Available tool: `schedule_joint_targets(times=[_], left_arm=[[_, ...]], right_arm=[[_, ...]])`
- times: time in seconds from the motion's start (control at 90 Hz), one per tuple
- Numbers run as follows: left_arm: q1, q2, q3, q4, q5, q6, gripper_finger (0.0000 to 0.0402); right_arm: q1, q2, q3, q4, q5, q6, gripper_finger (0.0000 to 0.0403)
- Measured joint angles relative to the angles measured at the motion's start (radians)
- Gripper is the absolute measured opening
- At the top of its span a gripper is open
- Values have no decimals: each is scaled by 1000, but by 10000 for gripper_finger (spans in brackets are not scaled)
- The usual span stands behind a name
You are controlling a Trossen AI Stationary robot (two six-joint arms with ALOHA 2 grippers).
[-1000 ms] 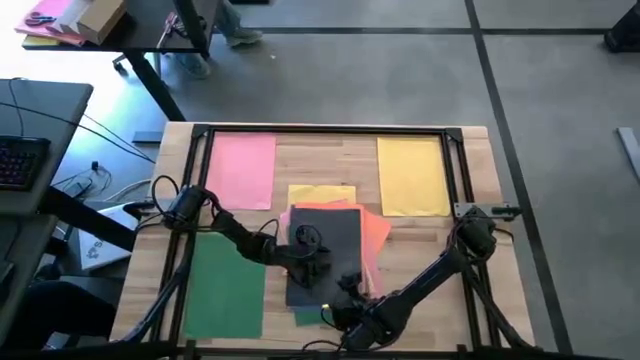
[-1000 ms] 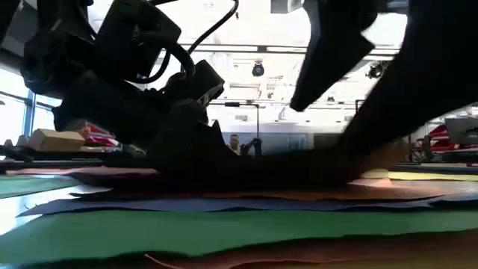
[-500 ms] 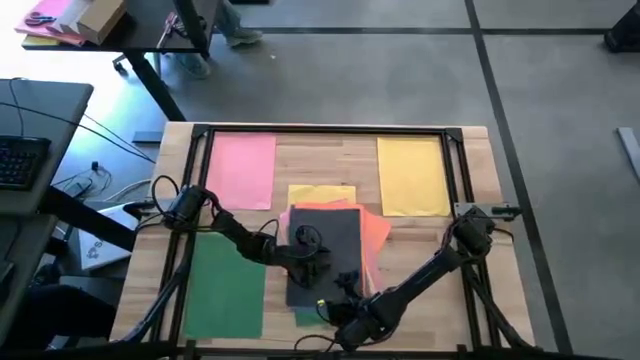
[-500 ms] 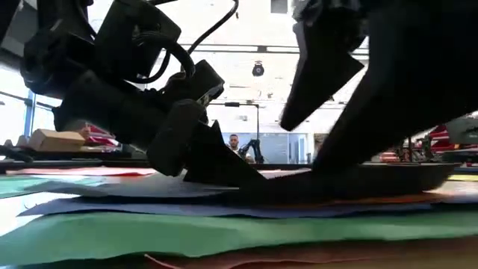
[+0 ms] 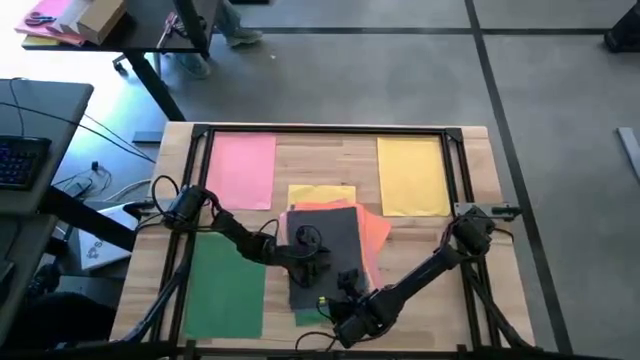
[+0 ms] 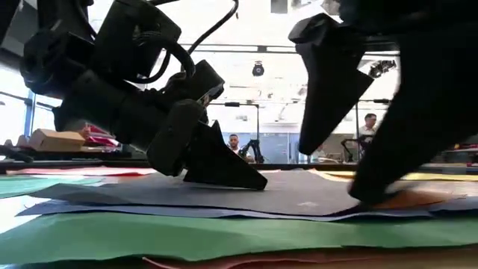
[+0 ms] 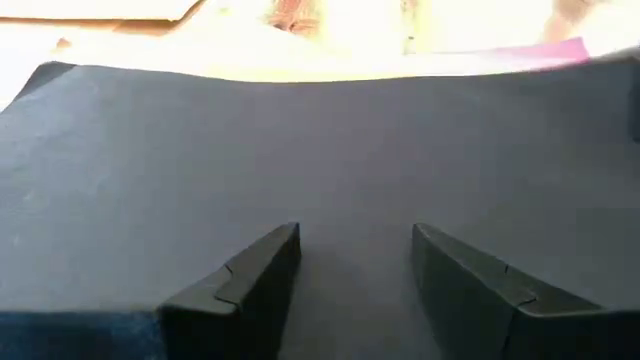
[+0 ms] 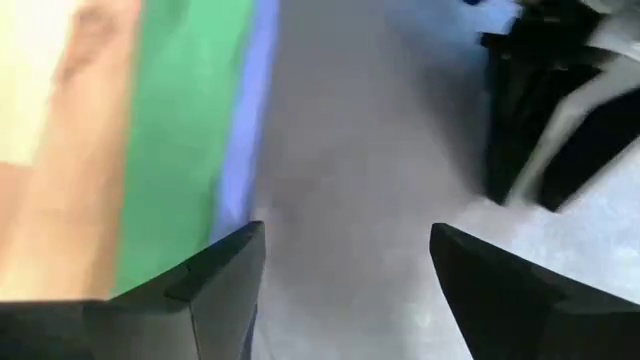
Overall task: Organize paper
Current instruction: Move the black color paper to the top center of the table
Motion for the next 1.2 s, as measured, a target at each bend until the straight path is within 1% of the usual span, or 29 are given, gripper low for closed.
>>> schedule_joint_targets(times=[0.233, 0.411, 0.722, 0.833, 1.022, 1.2], left_arm=[[0, 0, 0, 0, 0, 0, 186], [0, 0, 0, -1, 2, 0, 186], [0, 0, 0, -1, 3, 0, 186], [0, 0, 0, -1, 3, 0, 186], [0, 0, 0, -1, 4, -6, 186], [0, 0, 0, -2, 5, -6, 186]], right_arm=[[2, 26, -1, -8, 34, 19, 268], [3, 25, 22, -39, 100, 10, 268], [2, 24, 69, -95, 85, 17, 268], [-1, 24, 68, -116, 101, 17, 268], [-11, 24, 53, -92, 82, 14, 268], [-11, 38, 51, -102, 88, -8, 268]])
